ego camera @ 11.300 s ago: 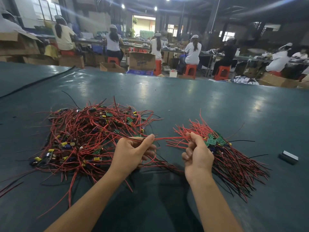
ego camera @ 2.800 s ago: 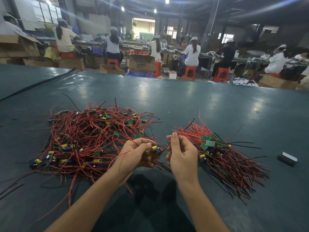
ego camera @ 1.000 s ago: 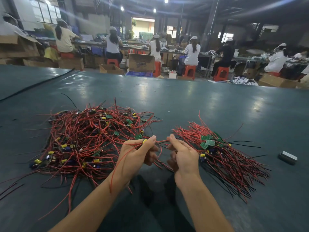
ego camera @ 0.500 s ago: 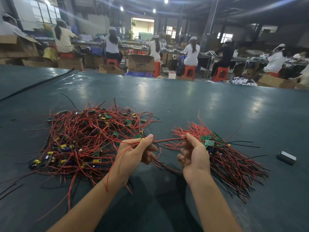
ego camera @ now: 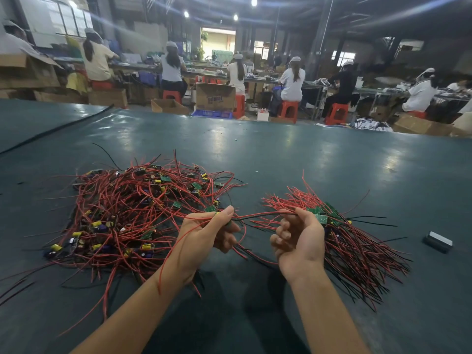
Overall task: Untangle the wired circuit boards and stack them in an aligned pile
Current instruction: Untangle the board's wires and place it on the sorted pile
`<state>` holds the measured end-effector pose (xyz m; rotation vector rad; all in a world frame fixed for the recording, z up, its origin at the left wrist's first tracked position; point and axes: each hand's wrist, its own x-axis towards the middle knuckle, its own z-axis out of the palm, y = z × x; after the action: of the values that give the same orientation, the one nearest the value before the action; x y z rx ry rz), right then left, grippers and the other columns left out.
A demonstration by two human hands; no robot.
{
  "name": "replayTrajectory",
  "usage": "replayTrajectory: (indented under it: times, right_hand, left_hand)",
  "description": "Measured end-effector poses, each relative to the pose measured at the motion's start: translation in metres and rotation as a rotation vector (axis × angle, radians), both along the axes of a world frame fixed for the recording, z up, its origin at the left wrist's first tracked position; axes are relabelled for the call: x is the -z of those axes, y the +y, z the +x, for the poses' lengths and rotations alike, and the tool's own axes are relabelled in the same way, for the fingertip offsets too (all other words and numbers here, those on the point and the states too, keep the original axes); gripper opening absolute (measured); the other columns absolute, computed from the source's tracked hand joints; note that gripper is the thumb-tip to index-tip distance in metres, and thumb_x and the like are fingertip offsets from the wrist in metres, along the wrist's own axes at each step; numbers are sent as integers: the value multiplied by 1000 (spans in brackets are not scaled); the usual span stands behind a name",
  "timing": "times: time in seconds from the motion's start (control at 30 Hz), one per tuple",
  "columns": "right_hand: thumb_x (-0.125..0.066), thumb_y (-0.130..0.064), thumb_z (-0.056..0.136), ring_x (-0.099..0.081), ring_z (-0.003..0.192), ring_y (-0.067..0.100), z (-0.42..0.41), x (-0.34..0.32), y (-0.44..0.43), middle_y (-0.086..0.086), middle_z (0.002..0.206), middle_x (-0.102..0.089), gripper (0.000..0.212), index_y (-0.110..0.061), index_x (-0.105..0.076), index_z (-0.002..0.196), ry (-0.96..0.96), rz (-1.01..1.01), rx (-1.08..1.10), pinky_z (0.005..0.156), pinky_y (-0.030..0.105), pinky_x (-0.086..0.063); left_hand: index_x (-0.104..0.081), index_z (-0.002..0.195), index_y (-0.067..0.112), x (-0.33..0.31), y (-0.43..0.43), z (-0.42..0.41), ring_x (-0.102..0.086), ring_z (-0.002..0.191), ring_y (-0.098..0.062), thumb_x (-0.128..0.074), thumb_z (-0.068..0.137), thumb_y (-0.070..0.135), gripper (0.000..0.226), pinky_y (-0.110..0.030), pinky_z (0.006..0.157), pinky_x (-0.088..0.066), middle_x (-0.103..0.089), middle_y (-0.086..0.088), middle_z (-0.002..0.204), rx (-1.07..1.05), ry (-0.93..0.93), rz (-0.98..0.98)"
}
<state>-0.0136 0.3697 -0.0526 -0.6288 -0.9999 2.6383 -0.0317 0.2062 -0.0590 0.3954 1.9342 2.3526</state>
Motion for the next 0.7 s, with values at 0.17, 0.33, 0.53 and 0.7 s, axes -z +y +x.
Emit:
replayTrajectory:
  times: [0.17, 0.33, 0.53, 0.7]
  right_hand:
    - [-55, -32, 97, -34, 38, 8, 0, 2, -2, -4, 53, -53, 43, -15, -67, 59, -9, 144, 54, 36, 18, -28]
    - [-64, -62, 78, -35, 43, 6, 2, 7, -16, -10, 58, -54, 51, -14, -78, 85, -7, 347, -21, 42, 20, -29]
    - [-74, -47, 71, -53, 53, 11, 11, 16, -54, -2, 56, -61, 28, -20, -77, 65, 149, 607, -145, 49, 24, -48]
    - [-71, -19, 88, -63, 55, 7, 10, 17, -61, -2, 61, -70, 26, -20, -78, 63, 158, 581, -97, 52, 18, -50]
  left_hand:
    - [-73, 63, 4, 0, 0, -1, -58, 49, -22, -66, 76, 46, 44, -27, 47, -48, -63, -17, 59, -9, -14, 2]
    - [-73, 63, 8, -1, -1, -2, -57, 47, -18, -62, 77, 48, 44, -24, 44, -48, -64, -14, 59, -64, -17, 30]
    - [-72, 68, 15, 4, 4, 1, -63, 50, -17, -54, 83, 48, 40, -23, 45, -50, -66, -7, 59, -26, 63, -63]
    - [-74, 71, 14, 6, 6, 1, -66, 52, -17, -53, 88, 42, 39, -21, 47, -51, -67, -5, 59, -12, 124, -89]
